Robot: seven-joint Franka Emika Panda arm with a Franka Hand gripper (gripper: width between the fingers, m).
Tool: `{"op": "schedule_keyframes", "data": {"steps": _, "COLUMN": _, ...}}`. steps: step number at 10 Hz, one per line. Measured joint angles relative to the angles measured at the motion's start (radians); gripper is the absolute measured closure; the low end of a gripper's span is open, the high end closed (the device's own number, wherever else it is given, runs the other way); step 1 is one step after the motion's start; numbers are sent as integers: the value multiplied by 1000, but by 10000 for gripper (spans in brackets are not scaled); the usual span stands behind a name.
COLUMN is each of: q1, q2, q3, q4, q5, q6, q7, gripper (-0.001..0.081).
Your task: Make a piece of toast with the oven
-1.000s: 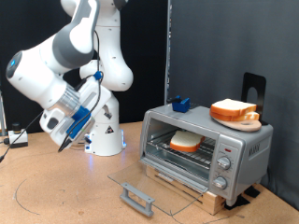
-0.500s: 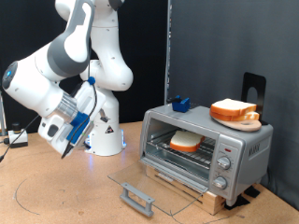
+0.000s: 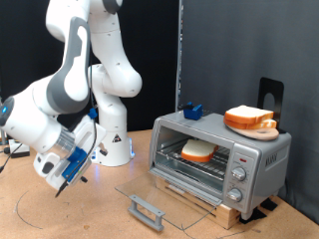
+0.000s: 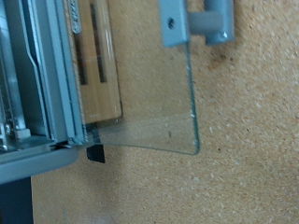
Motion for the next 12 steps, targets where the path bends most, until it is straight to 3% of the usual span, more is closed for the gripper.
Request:
{"op": "schedule_keyframes", "data": {"steps": 3, "q1": 6, "q2": 114, "q3": -2, "q4": 10, "q5": -35, "q6": 79, "q7": -18, "gripper": -2}}
{"op": "schedule_keyframes", "data": {"steps": 6, "q1": 25, "q2": 176, "q3": 7, "q4": -2, "q5": -48, "q6": 145, "q7": -33, "gripper": -2}}
{"op": "schedule_keyframes", "data": {"steps": 9, "q1": 43, "q2": 184, "q3": 52, "q4": -71, "q5": -42, "q6": 177, "q7": -75, "gripper": -2}}
{"op": "schedule_keyframes", "data": {"steps": 12, "q1": 48, "q2": 170, "q3": 114, "q4": -154, "q5": 24, "q6": 203, "q7": -93, "gripper": -2}}
